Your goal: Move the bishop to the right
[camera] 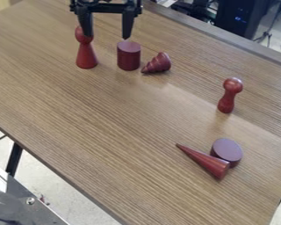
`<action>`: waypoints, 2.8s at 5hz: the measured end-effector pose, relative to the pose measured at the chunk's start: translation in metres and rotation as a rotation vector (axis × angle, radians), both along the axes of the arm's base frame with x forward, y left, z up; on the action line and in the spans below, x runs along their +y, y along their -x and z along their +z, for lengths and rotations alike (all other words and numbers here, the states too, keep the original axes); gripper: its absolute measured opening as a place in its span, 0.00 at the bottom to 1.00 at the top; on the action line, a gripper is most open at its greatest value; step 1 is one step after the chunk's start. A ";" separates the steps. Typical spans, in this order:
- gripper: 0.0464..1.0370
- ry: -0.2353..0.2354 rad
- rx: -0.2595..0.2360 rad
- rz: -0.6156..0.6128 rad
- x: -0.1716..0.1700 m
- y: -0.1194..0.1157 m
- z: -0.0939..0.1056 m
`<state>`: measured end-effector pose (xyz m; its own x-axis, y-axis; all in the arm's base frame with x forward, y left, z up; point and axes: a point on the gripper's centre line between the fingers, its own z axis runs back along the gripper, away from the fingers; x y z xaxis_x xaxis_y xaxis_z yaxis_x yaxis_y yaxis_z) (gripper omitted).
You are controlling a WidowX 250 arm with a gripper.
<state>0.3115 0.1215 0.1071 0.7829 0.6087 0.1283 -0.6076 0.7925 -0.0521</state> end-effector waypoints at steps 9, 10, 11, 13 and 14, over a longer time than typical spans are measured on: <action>0.54 0.036 -0.028 -0.018 0.044 -0.012 -0.038; 0.54 0.010 -0.016 -0.043 0.038 -0.006 -0.036; 0.54 -0.057 -0.027 -0.119 0.017 0.001 -0.010; 0.54 -0.058 -0.013 -0.202 -0.019 0.005 -0.002; 0.54 -0.035 -0.020 -0.261 -0.038 0.002 -0.008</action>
